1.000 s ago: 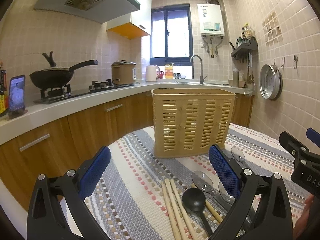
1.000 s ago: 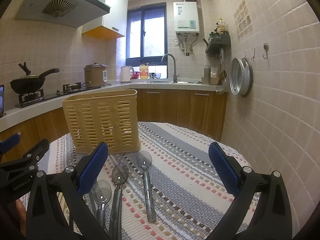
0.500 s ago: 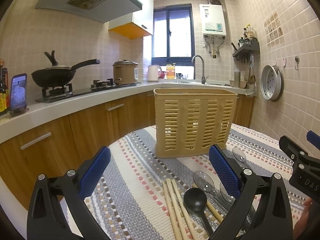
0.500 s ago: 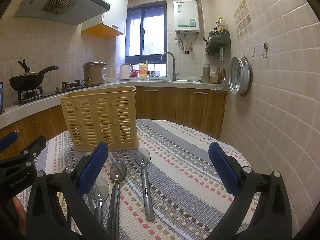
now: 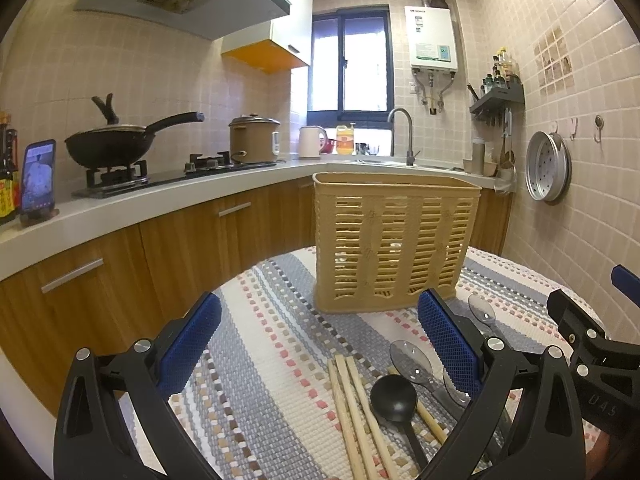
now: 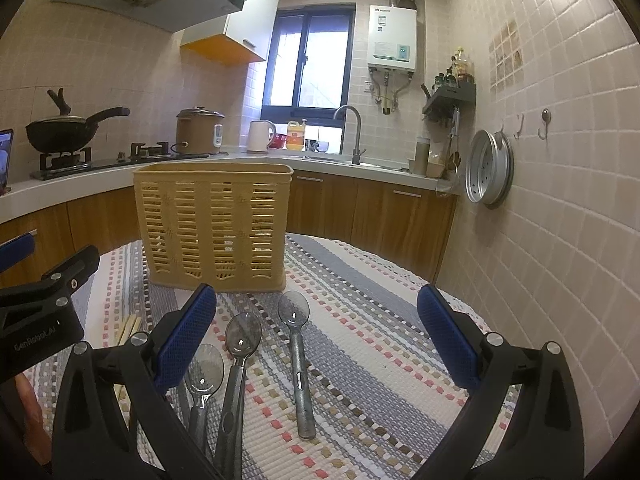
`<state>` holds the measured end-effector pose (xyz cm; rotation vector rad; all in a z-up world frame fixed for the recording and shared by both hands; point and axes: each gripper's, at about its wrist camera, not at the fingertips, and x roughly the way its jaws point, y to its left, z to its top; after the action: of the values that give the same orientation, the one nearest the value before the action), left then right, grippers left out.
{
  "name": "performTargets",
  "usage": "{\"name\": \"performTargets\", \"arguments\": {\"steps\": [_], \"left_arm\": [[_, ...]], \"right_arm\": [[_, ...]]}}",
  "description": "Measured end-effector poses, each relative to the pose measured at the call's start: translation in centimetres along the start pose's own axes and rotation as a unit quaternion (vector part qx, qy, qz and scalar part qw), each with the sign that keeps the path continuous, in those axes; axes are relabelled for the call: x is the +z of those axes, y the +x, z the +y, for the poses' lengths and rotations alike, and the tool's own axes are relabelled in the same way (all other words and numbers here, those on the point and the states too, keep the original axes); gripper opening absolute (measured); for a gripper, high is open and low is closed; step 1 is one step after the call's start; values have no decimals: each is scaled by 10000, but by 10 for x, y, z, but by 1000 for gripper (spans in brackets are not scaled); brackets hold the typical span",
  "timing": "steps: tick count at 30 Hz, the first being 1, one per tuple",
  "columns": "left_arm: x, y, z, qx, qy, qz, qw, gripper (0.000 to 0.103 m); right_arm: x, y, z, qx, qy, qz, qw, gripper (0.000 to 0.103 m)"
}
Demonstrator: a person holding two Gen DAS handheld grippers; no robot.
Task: Organize utensils
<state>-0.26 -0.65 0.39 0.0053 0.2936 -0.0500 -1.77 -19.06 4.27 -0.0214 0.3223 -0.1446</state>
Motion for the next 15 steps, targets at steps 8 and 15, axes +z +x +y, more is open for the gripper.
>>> {"name": "performTargets", "arguments": {"steps": [8,15], "left_arm": [[-1,2,1,65,-39,39,10000,96],[-1,6,1,117,-55,152,9998,96]], "right_arm": [[0,4,-9,13,217,104,9997,96],[-1,8,-12,-65,256,213,9994,96]]}}
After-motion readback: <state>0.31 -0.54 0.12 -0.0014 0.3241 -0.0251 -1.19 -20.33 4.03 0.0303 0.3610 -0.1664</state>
